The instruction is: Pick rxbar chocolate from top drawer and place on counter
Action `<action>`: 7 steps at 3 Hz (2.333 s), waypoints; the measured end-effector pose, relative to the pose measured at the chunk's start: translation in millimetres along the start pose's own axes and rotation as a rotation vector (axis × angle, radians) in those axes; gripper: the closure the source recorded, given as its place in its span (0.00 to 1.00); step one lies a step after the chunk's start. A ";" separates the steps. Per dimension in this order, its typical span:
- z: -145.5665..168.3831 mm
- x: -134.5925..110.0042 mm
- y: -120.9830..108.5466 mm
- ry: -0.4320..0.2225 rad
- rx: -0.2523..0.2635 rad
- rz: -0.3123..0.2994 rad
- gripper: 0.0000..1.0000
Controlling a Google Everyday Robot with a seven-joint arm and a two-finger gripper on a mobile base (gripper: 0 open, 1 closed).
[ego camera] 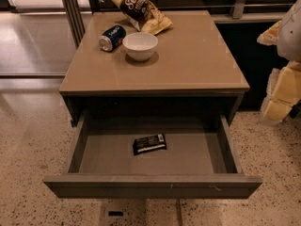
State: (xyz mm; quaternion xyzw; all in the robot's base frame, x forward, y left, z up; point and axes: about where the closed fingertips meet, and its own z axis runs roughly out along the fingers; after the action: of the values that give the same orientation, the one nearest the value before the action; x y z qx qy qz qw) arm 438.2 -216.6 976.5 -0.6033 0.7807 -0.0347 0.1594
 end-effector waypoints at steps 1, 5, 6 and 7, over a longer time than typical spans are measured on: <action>0.0 0.0 0.0 0.000 0.000 0.000 0.00; 70.5 -50.1 -22.0 -0.231 -0.025 -0.148 0.00; 91.0 -44.5 -13.5 -0.269 -0.030 -0.078 0.00; 130.4 -52.8 -2.3 -0.356 -0.067 -0.030 0.00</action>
Offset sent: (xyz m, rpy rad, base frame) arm 0.0096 0.0082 -0.0113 0.0066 -0.0406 0.0740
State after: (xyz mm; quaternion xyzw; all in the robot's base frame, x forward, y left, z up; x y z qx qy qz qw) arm 489.9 -148.9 864.5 -0.6163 0.7318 0.0962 0.2745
